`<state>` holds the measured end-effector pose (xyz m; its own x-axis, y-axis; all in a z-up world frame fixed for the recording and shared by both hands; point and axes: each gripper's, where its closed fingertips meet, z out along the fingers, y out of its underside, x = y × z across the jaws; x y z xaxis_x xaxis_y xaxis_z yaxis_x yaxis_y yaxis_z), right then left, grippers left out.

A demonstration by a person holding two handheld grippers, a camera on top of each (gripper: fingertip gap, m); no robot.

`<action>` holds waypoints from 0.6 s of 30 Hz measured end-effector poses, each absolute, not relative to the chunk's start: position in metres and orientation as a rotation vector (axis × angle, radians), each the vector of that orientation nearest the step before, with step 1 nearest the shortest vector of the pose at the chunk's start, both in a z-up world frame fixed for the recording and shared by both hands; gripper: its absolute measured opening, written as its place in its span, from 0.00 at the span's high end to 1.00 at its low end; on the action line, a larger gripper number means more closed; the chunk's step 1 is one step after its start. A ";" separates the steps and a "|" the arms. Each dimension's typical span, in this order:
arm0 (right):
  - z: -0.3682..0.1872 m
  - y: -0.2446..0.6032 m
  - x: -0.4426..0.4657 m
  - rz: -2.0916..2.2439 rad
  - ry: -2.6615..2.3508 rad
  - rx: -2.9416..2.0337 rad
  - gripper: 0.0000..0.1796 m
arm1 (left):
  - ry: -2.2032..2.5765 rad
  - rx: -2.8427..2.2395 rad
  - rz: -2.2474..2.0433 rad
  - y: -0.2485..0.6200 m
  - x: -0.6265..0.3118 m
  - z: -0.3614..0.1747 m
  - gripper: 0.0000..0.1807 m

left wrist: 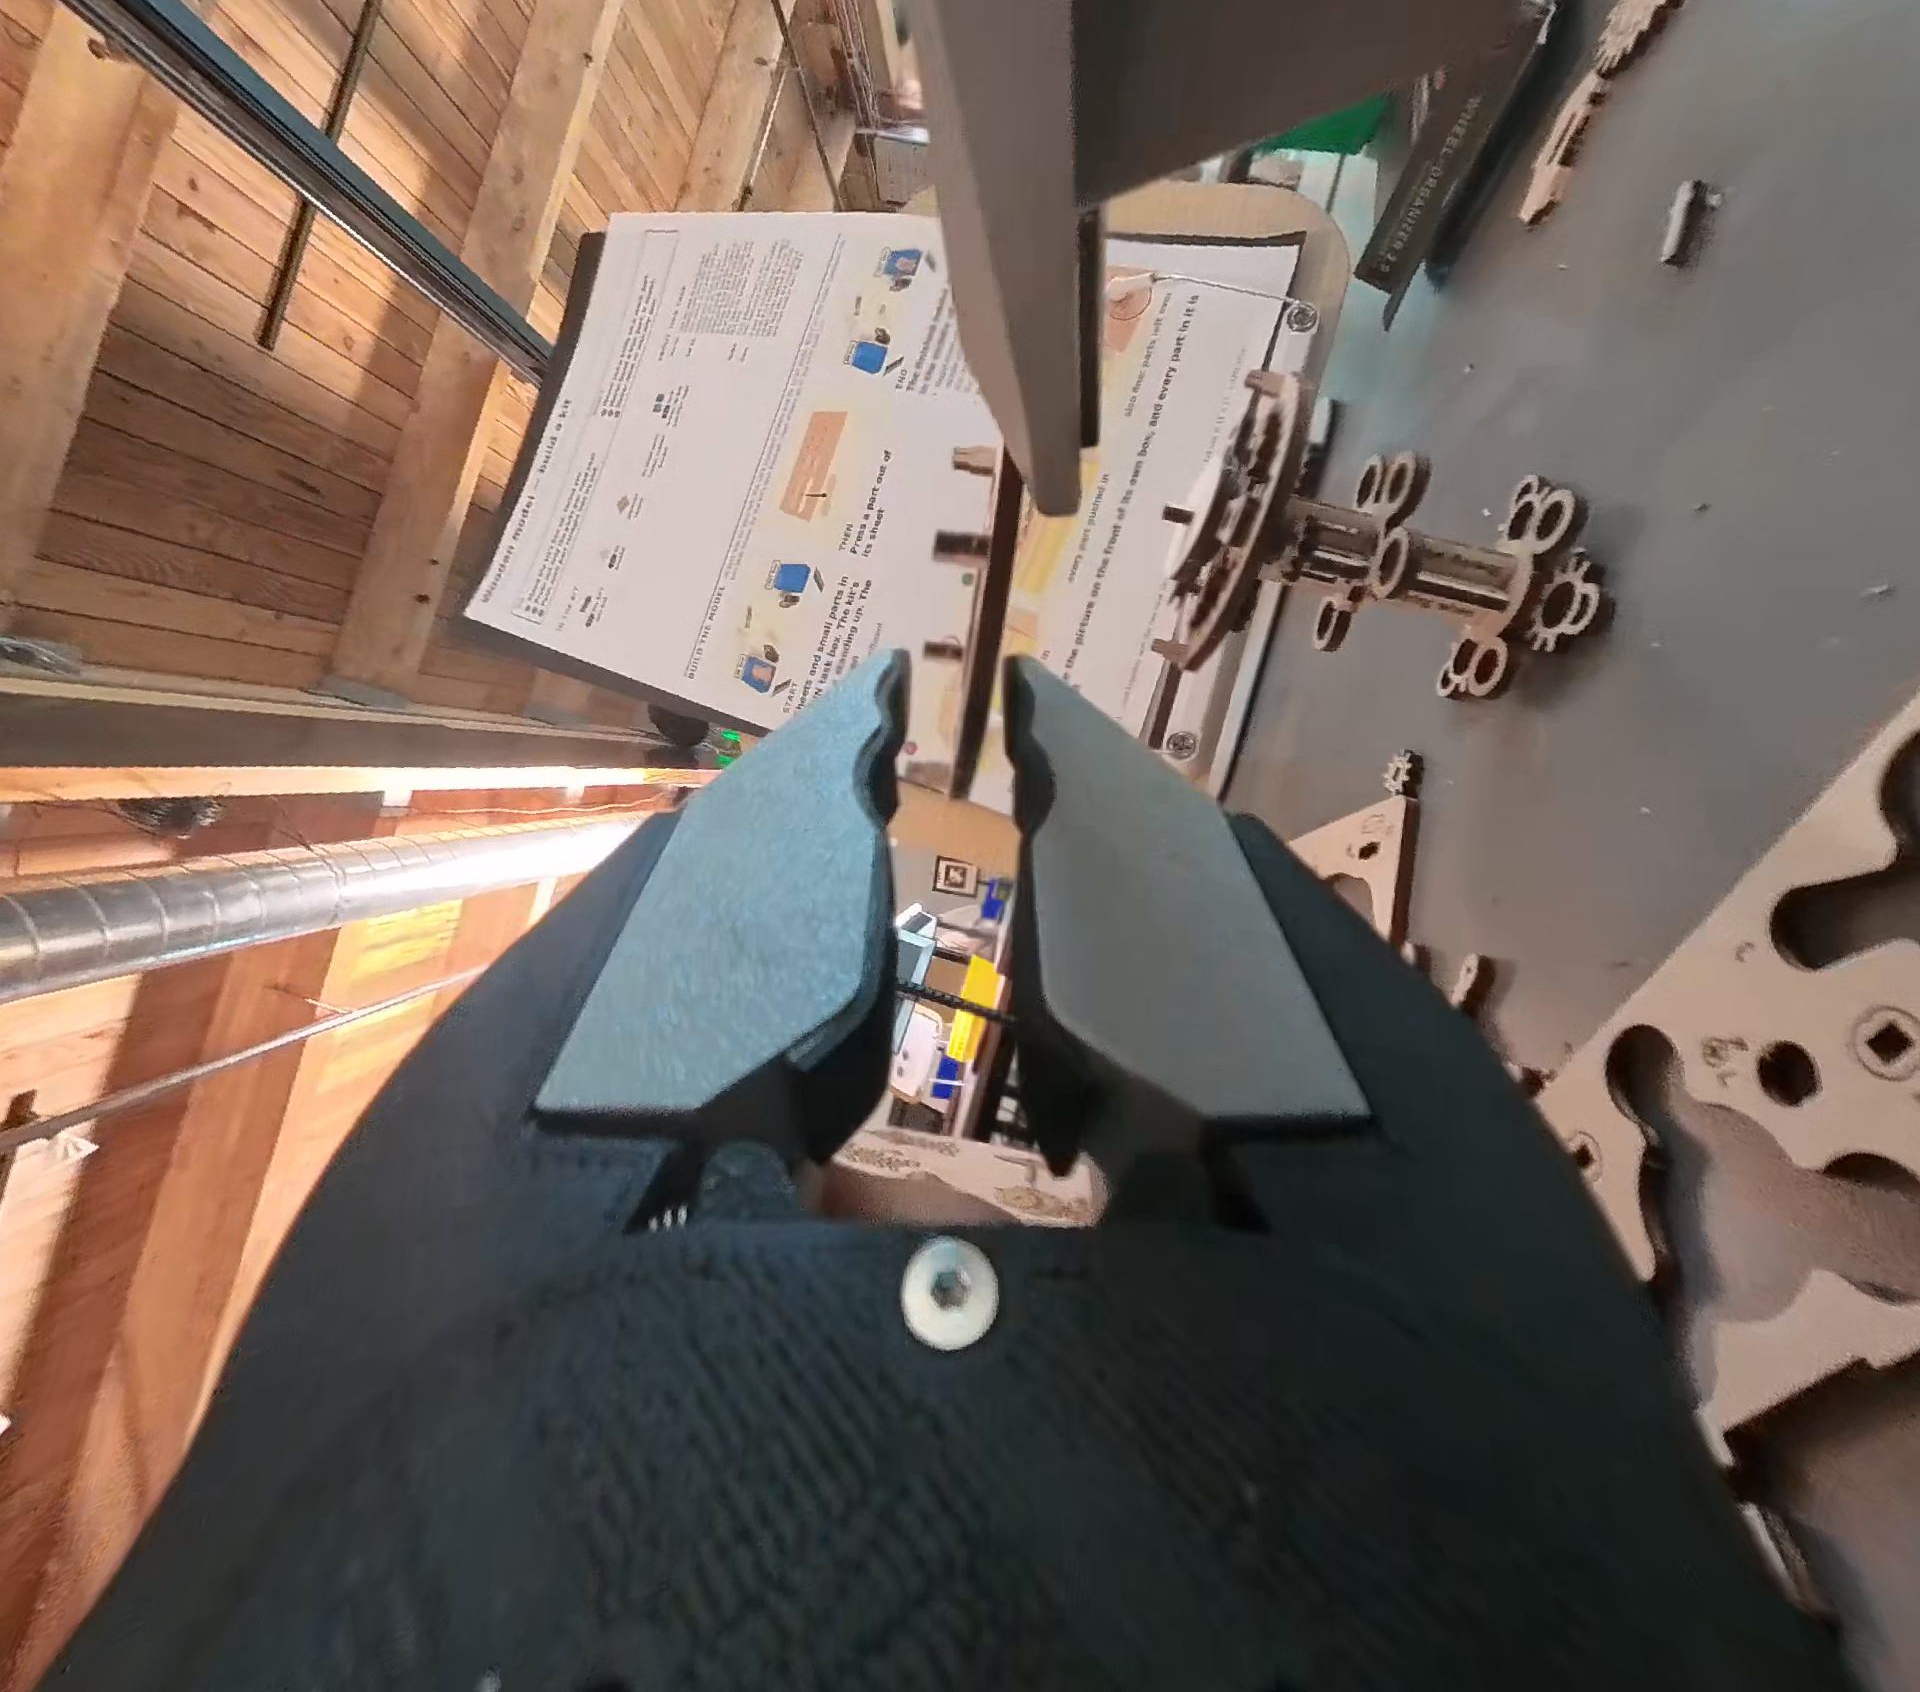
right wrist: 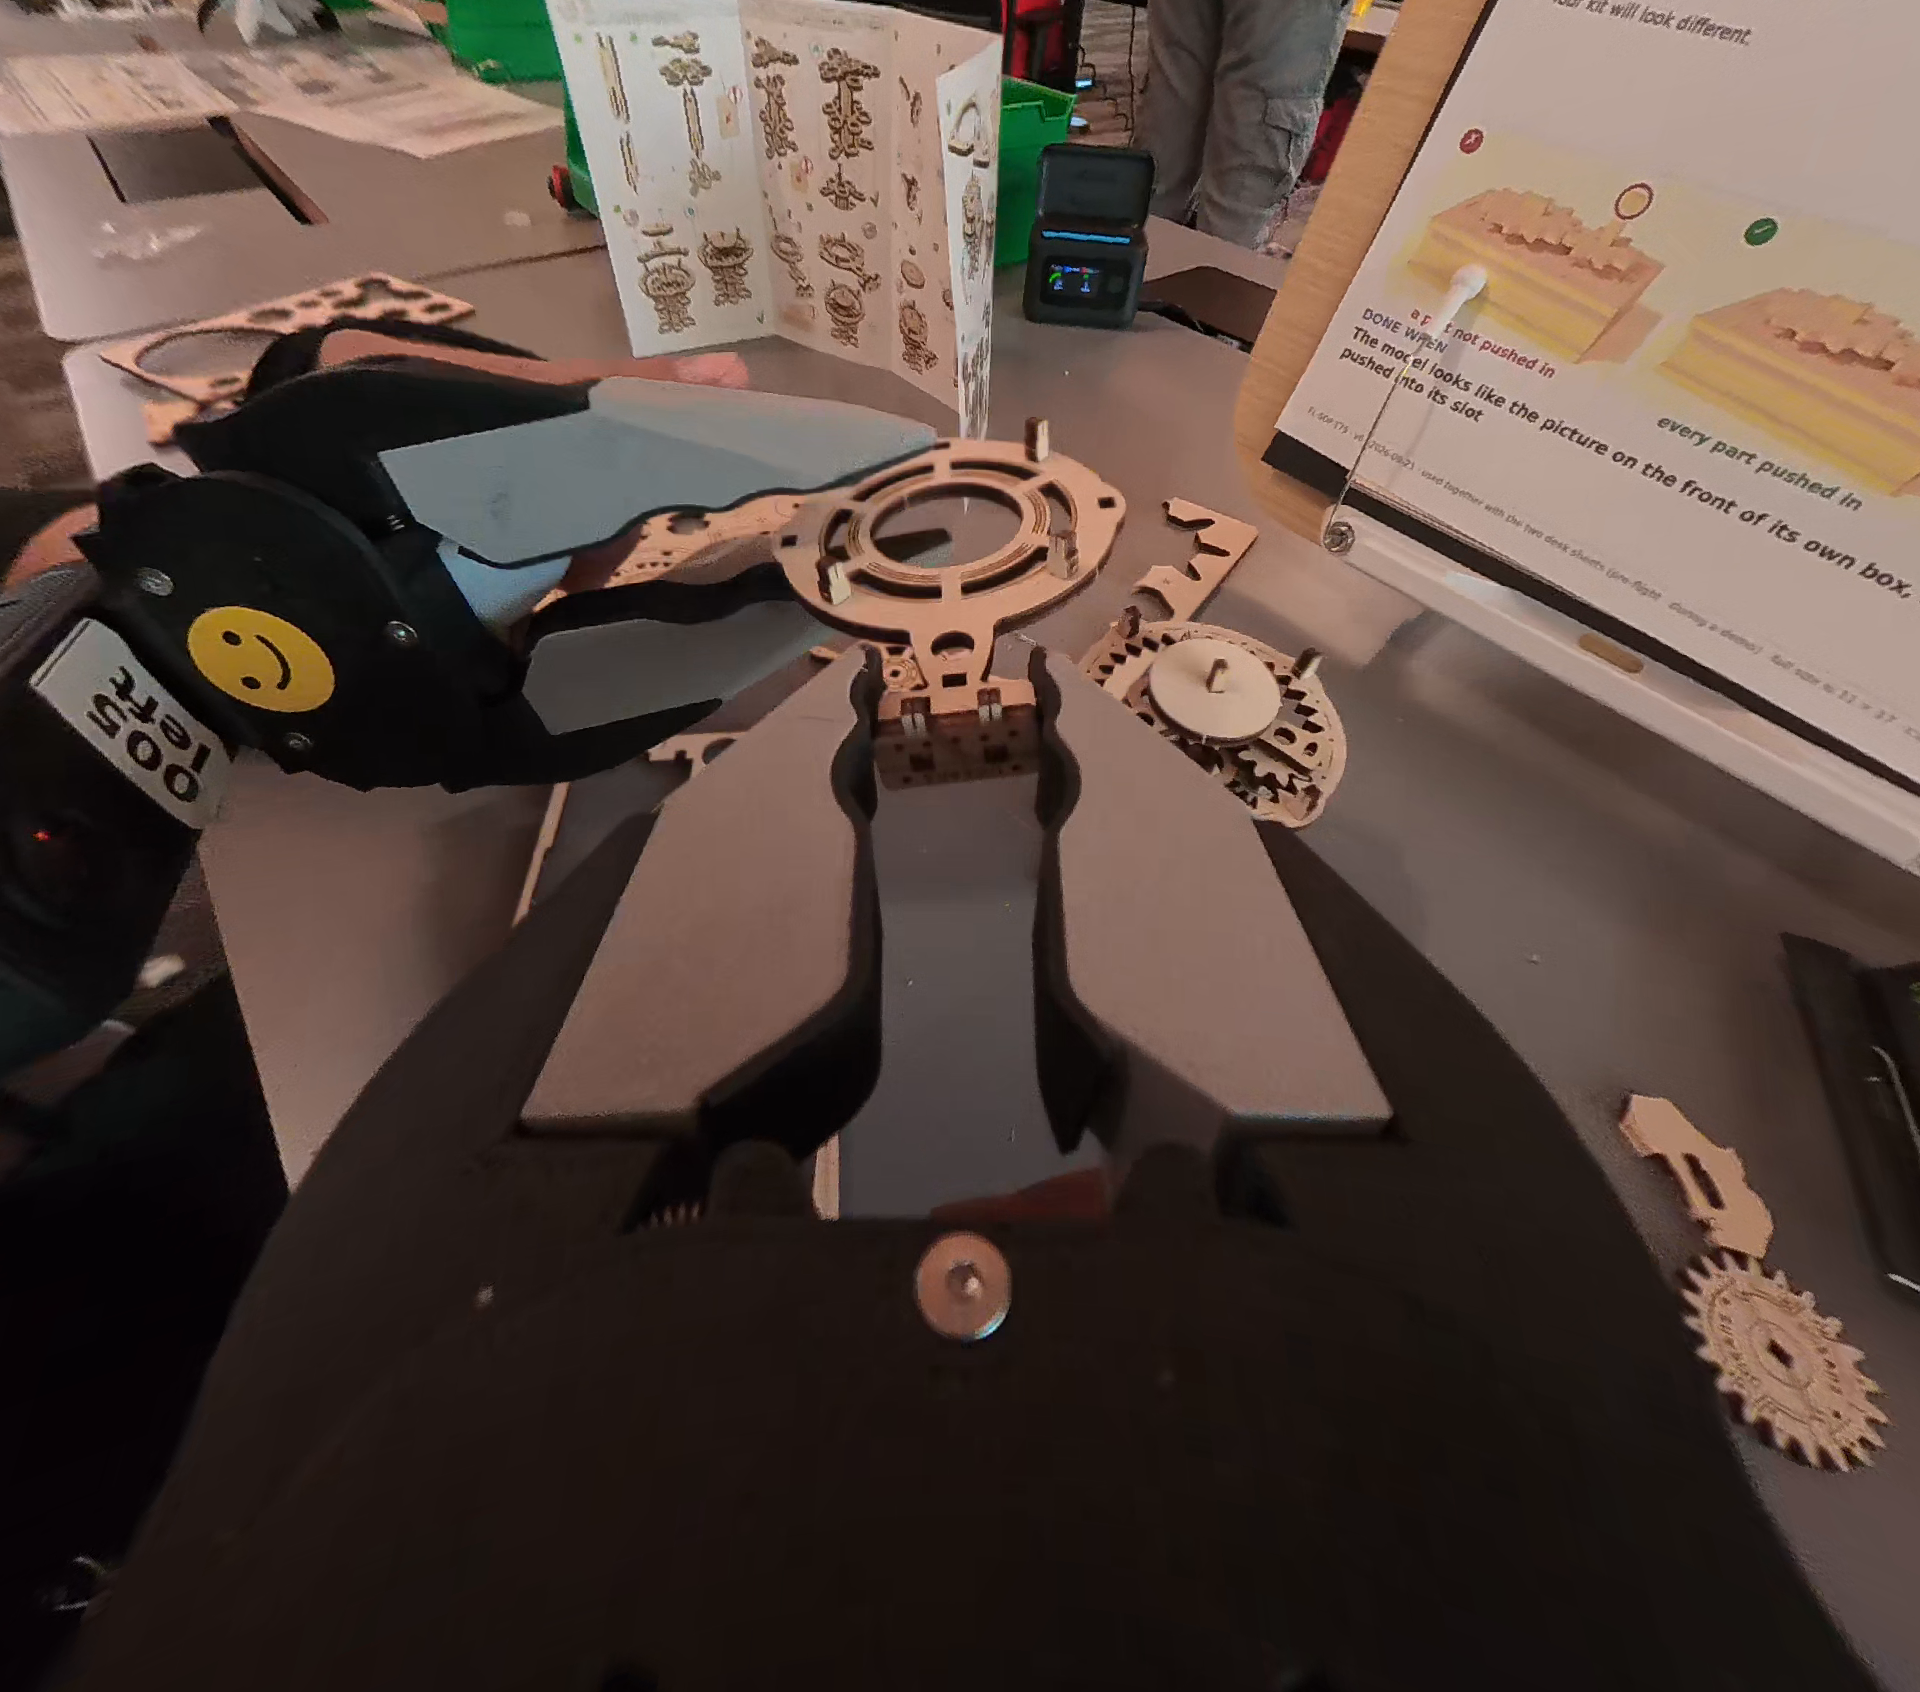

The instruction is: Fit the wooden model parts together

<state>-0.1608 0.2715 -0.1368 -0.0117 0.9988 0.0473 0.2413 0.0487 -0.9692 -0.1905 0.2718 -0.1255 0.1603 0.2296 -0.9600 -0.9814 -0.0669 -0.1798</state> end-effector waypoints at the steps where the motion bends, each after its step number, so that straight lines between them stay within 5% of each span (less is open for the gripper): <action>1: -0.137 0.273 -0.160 1.069 -1.406 -1.353 0.86 | 0.873 -1.190 1.234 0.272 -0.192 -0.126 0.91; 7: -0.131 0.281 -0.156 1.163 -1.361 -1.363 0.86 | 0.836 -1.243 0.952 0.272 -0.182 -0.131 0.74; 18: -0.090 0.323 -0.154 1.206 -1.284 -1.254 0.87 | 0.402 -1.441 0.448 0.270 -0.240 -0.104 0.65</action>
